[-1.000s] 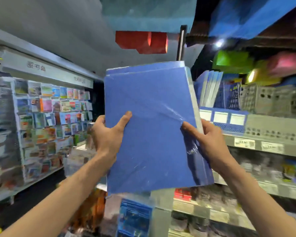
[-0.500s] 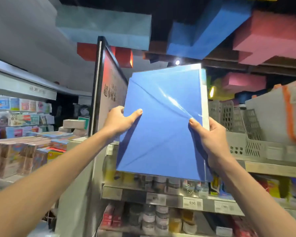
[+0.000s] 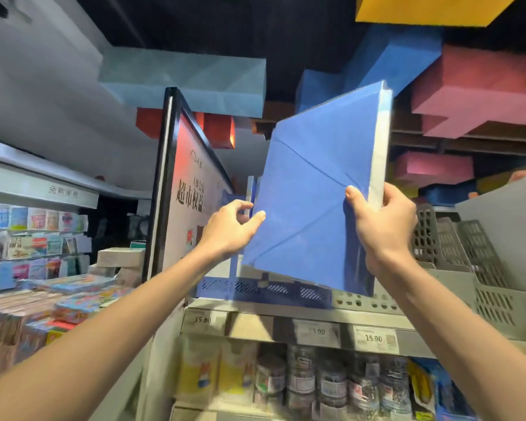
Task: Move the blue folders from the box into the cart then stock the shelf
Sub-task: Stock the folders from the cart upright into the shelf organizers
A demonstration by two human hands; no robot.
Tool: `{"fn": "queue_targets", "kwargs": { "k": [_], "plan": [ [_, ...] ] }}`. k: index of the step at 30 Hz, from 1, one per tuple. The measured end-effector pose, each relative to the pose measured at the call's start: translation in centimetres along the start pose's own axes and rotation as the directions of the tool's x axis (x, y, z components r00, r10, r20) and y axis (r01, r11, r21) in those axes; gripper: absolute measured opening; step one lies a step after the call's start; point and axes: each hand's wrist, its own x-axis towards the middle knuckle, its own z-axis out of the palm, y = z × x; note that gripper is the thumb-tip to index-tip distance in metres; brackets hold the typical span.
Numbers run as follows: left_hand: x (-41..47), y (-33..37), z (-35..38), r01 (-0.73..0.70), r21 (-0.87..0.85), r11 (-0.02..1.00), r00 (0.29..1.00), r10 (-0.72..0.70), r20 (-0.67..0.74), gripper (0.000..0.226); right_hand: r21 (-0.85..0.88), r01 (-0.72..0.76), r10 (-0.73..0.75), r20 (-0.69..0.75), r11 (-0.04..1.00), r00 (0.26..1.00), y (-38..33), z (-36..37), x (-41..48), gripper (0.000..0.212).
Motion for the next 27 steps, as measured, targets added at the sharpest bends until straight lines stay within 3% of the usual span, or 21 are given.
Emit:
{"fn": "queue_targets", "kwargs": {
  "k": [4, 9, 14, 18, 23, 27],
  "plan": [
    [2.8, -1.7, 0.8, -0.061, 0.062, 0.996, 0.997, 0.064, -0.048, 0.045, -0.074, 0.12, -0.125, -0.065, 0.99, 0.99, 0.3, 0.3, 2.2, 0.019],
    [6.1, -3.5, 3.4, -0.173, 0.235, 0.956, 0.981, 0.189, -0.045, 0.054, -0.147, 0.12, -0.139, -0.122, 0.982, 0.983, 1.5, 2.8, 3.5, 0.023],
    [7.9, -5.1, 5.7, -0.209, 0.313, 0.926, 0.978, 0.201, 0.058, 0.079, -0.111, 0.024, -0.042, -0.167, 0.994, 0.985, 3.6, 6.8, 4.2, 0.028],
    [8.7, -6.0, 6.7, -0.186, 0.259, 0.948, 0.982, 0.175, 0.063, 0.083, -0.041, -0.045, 0.039, -0.153, 0.998, 0.988, 5.0, 10.2, 5.0, 0.03],
    [9.0, -6.2, 7.5, -0.161, 0.121, 0.98, 0.987, 0.157, 0.037, 0.081, 0.075, -0.195, 0.197, -0.014, 0.978, 0.98, 5.9, 13.9, 4.5, 0.029],
    [9.2, -5.5, 7.5, -0.119, 0.069, 0.99, 0.987, 0.111, 0.115, 0.089, 0.133, -0.333, 0.32, 0.109, 0.934, 0.941, 7.4, 16.4, 4.4, 0.032]
  ]
}}
